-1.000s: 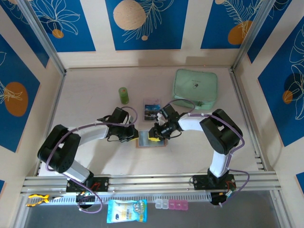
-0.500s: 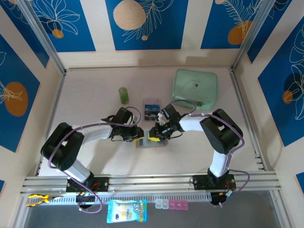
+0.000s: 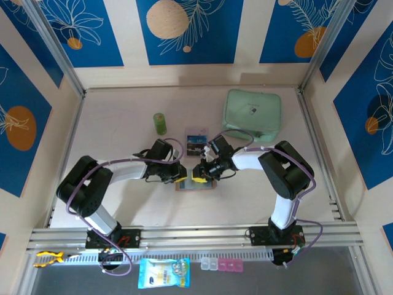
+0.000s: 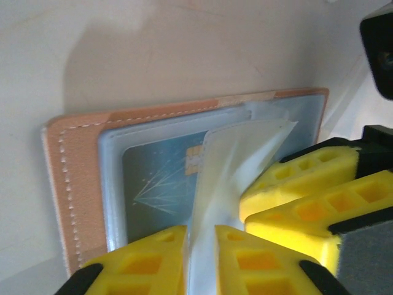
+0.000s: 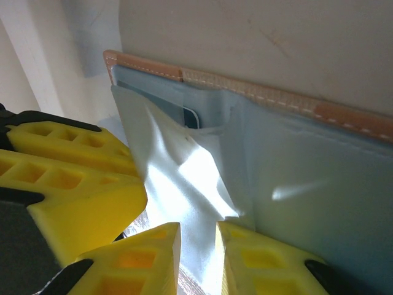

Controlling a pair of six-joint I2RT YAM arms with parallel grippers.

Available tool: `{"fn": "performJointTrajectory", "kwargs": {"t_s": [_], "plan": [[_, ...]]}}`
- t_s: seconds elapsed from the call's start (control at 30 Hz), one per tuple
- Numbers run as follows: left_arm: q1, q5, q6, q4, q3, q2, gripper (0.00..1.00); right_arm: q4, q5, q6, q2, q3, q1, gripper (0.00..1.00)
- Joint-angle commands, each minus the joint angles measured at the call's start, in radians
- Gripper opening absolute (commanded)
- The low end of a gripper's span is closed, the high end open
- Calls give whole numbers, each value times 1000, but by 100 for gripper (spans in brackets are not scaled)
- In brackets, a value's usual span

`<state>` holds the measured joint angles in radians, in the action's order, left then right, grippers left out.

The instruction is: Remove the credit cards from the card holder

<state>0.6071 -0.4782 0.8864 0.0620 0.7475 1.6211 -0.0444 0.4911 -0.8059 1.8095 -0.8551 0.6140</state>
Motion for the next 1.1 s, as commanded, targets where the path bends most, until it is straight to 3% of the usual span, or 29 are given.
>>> {"fn": "performJointTrajectory", "kwargs": {"t_s": [0.0, 0.23, 0.43, 1.07], "plan": [[8, -39, 17, -49, 1, 3, 17, -6, 19, -3, -16, 13, 5, 24], [9, -47, 20, -48, 6, -10, 18, -41, -20, 8, -92, 13, 7, 25], [11, -48, 13, -14, 31, -33, 27, -115, -84, 26, -184, 13, -5, 26], [103, -54, 32, -21, 168, 77, 28, -226, -147, 59, -411, 91, -103, 28]]}}
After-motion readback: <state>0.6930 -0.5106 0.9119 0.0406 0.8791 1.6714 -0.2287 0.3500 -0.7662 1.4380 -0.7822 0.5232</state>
